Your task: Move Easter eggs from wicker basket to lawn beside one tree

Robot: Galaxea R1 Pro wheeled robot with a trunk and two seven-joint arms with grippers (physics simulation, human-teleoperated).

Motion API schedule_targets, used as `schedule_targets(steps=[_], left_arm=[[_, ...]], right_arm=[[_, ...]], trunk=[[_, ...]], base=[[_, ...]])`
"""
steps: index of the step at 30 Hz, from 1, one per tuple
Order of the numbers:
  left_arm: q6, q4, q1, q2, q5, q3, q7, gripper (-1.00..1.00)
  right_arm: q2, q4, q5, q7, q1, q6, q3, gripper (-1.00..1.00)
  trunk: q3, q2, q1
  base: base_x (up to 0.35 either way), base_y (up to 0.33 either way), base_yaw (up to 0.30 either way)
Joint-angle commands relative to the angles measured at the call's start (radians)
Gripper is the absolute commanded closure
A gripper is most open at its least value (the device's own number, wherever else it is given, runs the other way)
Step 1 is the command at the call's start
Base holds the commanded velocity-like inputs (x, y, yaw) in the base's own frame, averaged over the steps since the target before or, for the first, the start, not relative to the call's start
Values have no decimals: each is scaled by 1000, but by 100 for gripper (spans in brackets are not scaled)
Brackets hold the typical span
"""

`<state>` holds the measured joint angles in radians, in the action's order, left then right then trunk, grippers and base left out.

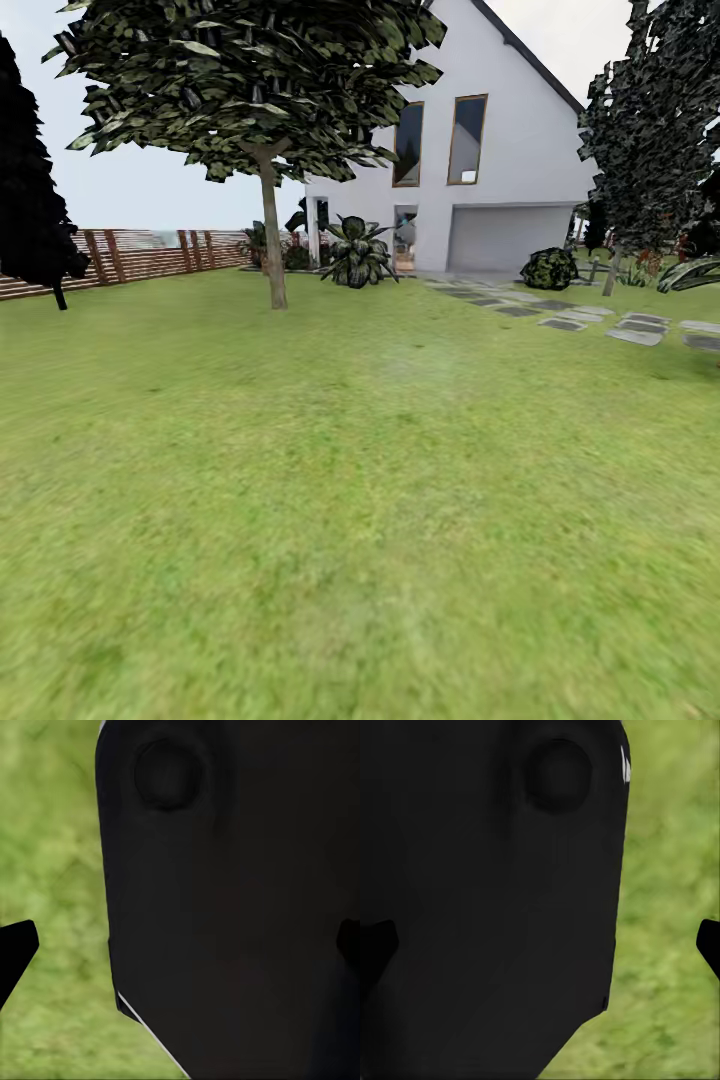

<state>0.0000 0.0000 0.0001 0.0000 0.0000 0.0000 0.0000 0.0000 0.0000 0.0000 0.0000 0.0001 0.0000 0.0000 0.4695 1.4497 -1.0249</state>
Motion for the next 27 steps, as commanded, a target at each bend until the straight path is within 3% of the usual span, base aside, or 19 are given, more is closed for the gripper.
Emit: schedule_targets(steps=[1,8,21,25,26,27], left_arm=[[-1,-6,6,6,2,2,0,-100],[-5,-28,15,-12,7,2,-6,-100],[4,-83,14,-18,9,8,-5,-100],[5,-82,14,-18,9,8,-5,-100],[5,-82,14,-17,9,8,-5,-100],[5,-82,14,-18,9,9,-5,-100]], right_arm=[[-2,-6,3,0,-6,3,5,-100],[-3,-18,-3,-5,-44,11,0,-100],[-3,-23,4,3,-86,15,4,-100],[6,-19,27,2,-87,12,27,-100],[7,-19,182,2,-87,10,30,-100],[8,-19,203,2,-87,9,32,-100]], trunk=[[0,0,0],[0,0,0],[3,0,0],[6,0,0],[6,0,0],[7,0,0]], base=[[0,0,0],[0,0,50],[0,0,284],[0,0,279],[0,0,278],[0,0,277]])
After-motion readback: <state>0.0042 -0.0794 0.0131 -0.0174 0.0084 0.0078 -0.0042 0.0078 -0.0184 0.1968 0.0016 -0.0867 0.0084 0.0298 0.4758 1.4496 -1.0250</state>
